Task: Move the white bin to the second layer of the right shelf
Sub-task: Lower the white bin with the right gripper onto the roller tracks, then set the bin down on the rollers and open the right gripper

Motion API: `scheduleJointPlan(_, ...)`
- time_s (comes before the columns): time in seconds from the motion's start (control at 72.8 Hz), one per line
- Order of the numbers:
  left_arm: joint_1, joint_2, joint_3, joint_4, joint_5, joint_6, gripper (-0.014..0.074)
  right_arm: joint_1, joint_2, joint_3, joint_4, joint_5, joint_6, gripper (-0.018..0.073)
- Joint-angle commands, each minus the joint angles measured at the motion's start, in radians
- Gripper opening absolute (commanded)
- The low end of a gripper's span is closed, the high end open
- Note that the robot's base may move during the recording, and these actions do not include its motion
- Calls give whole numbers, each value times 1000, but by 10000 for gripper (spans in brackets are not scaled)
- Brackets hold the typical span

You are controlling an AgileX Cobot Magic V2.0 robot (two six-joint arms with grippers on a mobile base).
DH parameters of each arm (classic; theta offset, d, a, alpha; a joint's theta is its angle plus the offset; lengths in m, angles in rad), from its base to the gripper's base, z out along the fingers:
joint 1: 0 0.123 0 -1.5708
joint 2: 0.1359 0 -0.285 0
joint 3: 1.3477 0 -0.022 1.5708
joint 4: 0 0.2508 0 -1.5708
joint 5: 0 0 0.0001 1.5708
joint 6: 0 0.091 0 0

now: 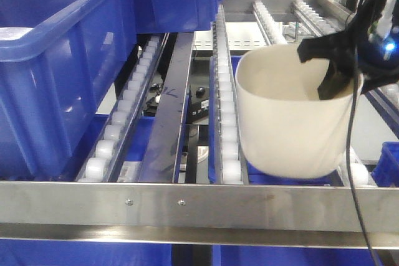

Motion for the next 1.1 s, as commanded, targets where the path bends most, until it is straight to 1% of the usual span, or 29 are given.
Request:
scheduleJointPlan(0.0, -6, -14, 37, 0, -87, -5, 85, -2, -24, -38, 0, -87, -6, 55)
scheduleJointPlan(0.412, -6, -14, 37, 0, -87, -5, 85, -2, 31, -38, 0, -96, -6, 55)
scheduleJointPlan(0.728, -6, -14, 37, 0, -87, -5, 85, -2, 31, -38, 1, -88, -6, 55)
scheduleJointPlan(1.085, -6, -14, 37, 0, -87, -5, 85, -2, -62, -35, 1, -55, -6, 55)
